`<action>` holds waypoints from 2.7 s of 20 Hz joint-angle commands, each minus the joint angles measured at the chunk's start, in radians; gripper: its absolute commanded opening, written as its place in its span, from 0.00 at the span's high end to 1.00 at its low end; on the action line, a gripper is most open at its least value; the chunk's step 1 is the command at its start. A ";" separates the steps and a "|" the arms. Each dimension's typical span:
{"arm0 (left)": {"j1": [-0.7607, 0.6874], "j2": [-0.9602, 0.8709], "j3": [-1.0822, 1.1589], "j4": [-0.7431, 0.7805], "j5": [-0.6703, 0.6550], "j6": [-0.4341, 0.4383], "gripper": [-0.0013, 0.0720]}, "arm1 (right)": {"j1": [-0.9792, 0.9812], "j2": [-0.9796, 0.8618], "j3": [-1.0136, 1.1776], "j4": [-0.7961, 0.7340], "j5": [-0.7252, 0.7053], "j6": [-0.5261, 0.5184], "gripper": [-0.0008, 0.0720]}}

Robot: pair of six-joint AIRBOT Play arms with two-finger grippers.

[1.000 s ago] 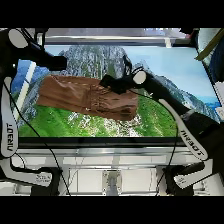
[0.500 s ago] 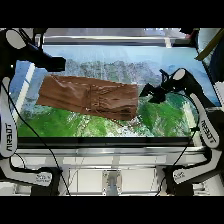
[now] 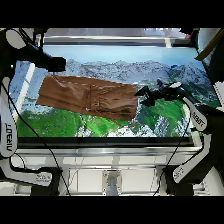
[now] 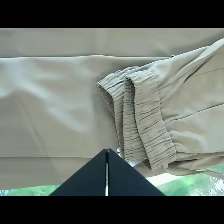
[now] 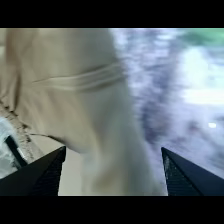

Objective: Fold the clothes and pants, and hang the long-sleeved shirts on hangers.

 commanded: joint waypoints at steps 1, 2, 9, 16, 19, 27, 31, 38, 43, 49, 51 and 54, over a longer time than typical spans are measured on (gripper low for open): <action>0.001 0.000 0.000 0.000 0.000 0.005 0.97 | 0.062 -0.016 -0.002 0.038 -0.084 -0.017 0.07; 0.001 0.000 0.000 0.000 0.000 0.006 0.97 | 0.083 -0.016 -0.002 0.038 -0.094 -0.013 0.07; 0.000 -0.003 0.000 0.000 -0.030 0.026 0.97 | 0.116 0.064 0.012 0.043 0.027 -0.044 0.93; -0.094 -0.009 -0.174 -0.100 -0.048 0.026 0.97 | -0.118 0.382 0.011 -0.305 0.308 0.111 0.93; -0.242 -0.009 -0.322 -0.113 0.005 0.026 0.97 | -0.252 0.515 0.011 -0.341 0.417 0.132 0.93; -0.652 -0.134 -0.422 -0.157 0.730 0.025 0.97 | -0.224 0.629 0.027 -0.344 0.181 0.326 0.93; -0.723 -0.247 -0.421 -0.293 0.878 0.024 0.97 | -0.085 0.588 0.029 -0.337 -0.008 0.417 0.93; -0.636 -0.286 -0.420 -0.292 0.838 0.014 0.97 | 0.094 0.580 0.086 -0.360 -0.119 0.433 0.93; -0.539 -0.286 -0.416 -0.324 0.852 -0.050 0.97 | 0.093 0.580 0.167 -0.385 -0.036 0.434 0.93; -0.555 -0.292 -0.396 -0.375 0.889 -0.049 0.97 | 0.114 0.575 0.166 -0.416 0.029 0.434 0.93; -0.546 -0.280 -0.396 -0.374 0.863 -0.049 0.97 | 0.159 0.547 0.167 -0.464 0.015 0.435 0.93; -0.507 -0.234 -0.396 -0.370 0.762 0.007 0.97 | 0.252 0.481 0.172 -0.478 -0.017 0.436 0.93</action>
